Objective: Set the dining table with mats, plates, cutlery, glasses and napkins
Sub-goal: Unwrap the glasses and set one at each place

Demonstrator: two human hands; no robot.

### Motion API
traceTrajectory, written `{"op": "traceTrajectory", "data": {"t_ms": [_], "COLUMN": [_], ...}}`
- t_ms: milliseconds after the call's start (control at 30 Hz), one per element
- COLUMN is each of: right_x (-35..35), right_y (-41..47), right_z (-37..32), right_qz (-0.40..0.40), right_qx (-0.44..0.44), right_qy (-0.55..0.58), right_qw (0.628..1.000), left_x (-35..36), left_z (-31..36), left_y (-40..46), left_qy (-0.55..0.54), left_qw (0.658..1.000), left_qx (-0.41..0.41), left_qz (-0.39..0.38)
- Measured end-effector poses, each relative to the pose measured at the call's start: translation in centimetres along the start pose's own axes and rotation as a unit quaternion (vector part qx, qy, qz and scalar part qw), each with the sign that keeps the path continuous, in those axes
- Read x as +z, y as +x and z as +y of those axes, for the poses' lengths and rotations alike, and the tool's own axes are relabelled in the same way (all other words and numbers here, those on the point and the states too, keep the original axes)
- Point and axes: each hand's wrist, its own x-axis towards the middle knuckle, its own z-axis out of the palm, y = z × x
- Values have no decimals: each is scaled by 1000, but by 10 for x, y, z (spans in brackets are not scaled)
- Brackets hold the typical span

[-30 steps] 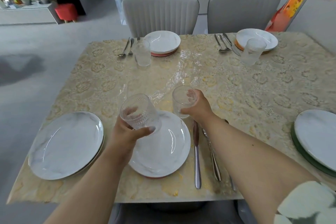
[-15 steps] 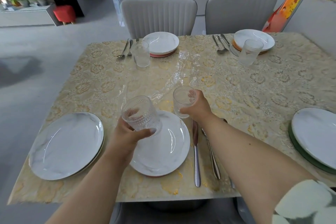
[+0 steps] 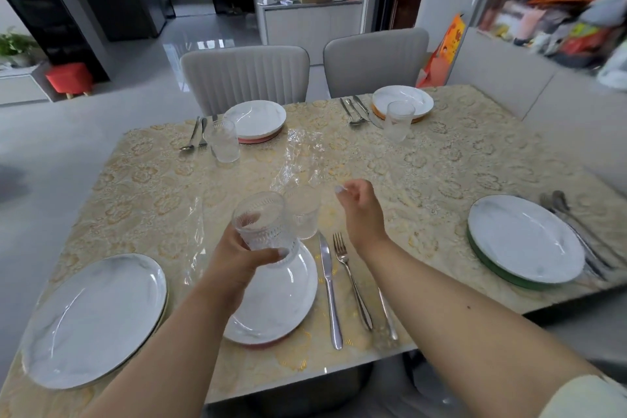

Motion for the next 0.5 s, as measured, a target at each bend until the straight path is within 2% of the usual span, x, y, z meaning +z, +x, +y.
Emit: {"op": "traceTrajectory", "data": {"t_ms": [133, 233, 500], "right_x": [-11, -27, -103], "right_y": [-26, -39, -42], "right_z": [-19, -32, -52], "right_qz": [-150, -198, -118], "right_qx": [6, 12, -24], "right_qy": [27, 15, -66], "right_qw": [988, 980, 991], "left_x": [24, 45, 121], "left_z": [14, 25, 56], "left_y": [2, 3, 3], "left_qy": [38, 66, 104], "left_qw": [998, 994, 977], "left_qx": [1, 7, 54], "left_qz": [-43, -84, -178]}}
